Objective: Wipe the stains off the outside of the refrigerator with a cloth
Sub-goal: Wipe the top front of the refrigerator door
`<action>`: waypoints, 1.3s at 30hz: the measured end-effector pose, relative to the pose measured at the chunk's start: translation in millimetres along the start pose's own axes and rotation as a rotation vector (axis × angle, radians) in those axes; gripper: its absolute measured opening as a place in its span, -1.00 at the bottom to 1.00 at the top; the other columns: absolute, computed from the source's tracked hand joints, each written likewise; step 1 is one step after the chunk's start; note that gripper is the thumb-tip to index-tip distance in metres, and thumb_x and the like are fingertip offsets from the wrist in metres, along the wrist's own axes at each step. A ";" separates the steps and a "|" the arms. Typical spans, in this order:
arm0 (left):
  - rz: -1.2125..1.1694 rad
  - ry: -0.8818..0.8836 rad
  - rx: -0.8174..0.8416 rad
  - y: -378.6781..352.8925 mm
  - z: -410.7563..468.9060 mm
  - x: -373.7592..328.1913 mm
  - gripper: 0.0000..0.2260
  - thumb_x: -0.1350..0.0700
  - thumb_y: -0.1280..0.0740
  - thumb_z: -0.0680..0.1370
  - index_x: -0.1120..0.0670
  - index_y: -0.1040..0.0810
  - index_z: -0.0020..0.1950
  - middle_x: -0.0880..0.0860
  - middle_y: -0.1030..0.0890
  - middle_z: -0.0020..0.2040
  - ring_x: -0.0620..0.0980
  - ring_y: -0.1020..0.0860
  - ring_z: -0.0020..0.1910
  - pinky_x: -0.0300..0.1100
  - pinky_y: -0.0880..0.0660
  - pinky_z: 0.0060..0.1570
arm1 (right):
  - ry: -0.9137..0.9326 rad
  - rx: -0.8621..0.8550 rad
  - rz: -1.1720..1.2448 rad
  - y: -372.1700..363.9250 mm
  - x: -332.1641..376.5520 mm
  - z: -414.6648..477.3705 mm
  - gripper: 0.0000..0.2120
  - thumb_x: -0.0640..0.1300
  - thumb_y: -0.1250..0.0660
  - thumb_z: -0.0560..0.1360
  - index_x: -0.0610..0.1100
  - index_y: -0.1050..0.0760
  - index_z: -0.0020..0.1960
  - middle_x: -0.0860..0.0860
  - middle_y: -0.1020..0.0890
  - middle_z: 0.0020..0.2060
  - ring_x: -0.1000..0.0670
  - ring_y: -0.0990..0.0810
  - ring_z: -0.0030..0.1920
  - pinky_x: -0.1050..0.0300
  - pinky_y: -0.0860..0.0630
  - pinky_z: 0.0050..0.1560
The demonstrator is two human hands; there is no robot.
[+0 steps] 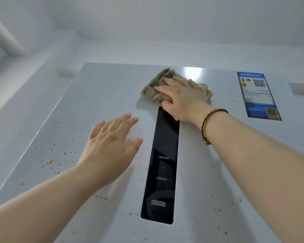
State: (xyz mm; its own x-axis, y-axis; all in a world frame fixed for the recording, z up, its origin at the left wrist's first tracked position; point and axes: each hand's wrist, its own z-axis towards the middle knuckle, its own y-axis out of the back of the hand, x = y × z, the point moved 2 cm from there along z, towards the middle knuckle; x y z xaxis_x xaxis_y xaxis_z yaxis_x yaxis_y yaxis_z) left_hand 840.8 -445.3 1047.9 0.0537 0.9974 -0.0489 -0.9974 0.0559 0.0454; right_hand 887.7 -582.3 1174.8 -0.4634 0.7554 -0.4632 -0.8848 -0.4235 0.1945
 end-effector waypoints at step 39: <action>0.010 0.060 0.085 -13.3 1.8 2.4 -0.55 -0.12 0.05 0.58 -0.11 -0.07 0.47 -0.18 -0.01 0.49 -0.21 0.10 0.46 -0.13 0.27 0.42 | -0.157 -0.028 -0.058 7.1 -52.5 -25.0 -0.57 0.00 -0.02 0.60 0.11 -0.10 0.46 0.05 -0.06 0.50 0.02 0.04 0.50 -0.02 0.10 0.46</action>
State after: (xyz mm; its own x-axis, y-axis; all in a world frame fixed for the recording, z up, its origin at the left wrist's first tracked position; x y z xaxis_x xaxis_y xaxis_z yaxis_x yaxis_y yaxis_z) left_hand 854.3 -443.6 1049.0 0.0386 0.9934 -0.1078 -0.9901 0.0526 0.1303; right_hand 907.0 -637.5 1178.9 -0.4159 0.8466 -0.3320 -0.9094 -0.3892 0.1467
